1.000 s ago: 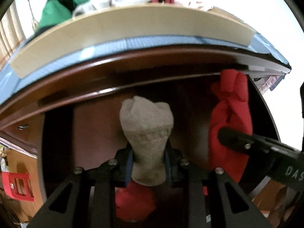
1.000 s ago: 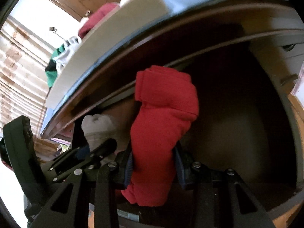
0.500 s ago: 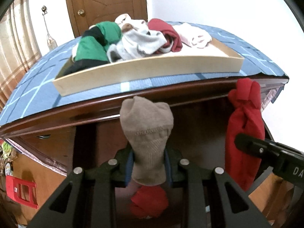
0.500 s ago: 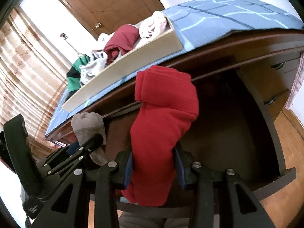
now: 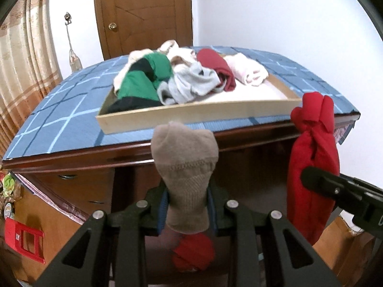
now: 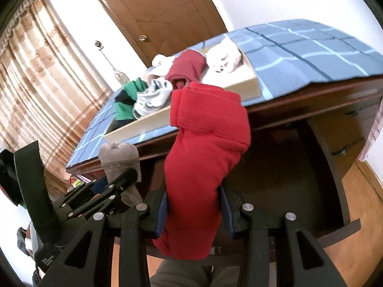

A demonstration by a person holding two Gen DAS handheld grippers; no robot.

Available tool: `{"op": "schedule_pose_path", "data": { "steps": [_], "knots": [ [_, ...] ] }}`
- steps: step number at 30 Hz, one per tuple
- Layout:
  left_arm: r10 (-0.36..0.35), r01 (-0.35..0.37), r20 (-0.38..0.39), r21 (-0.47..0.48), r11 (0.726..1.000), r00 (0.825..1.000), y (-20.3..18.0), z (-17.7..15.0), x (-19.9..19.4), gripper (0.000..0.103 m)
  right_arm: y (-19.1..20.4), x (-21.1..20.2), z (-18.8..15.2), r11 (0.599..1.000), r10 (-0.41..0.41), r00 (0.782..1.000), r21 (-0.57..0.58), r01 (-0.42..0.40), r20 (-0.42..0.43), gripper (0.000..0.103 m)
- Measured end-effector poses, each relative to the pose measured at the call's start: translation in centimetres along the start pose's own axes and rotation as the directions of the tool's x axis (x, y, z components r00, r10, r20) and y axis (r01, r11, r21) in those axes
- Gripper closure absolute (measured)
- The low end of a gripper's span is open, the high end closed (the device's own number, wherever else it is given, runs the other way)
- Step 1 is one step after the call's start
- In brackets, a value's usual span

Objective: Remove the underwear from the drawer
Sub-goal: 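Carry the beige sock and red underwear over the wooden tray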

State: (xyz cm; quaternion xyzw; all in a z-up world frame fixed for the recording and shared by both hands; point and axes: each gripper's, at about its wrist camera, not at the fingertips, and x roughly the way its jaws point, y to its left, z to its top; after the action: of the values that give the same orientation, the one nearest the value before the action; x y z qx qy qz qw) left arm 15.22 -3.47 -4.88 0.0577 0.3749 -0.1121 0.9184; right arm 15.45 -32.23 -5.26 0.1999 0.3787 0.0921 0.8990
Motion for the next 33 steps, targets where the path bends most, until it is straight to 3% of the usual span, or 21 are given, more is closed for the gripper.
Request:
{"op": "schedule_pose_path", "data": {
  "steps": [14,33],
  "knots": [
    [-0.001,0.002,0.084,-0.003,1.0,0.997,0.6,2.0,-2.4,0.077,2.7,-0.6,1.5,0.998,0.023,0.998,-0.062,-0.019,0.057,0.062],
    [0.003,-0.01,0.19,0.033,0.999,0.982,0.1,8.7,-2.6,0.077,3.3,-1.4,8.0,0.994,0.03,0.983,-0.105,-0.011,0.183,0.062]
  ]
}}
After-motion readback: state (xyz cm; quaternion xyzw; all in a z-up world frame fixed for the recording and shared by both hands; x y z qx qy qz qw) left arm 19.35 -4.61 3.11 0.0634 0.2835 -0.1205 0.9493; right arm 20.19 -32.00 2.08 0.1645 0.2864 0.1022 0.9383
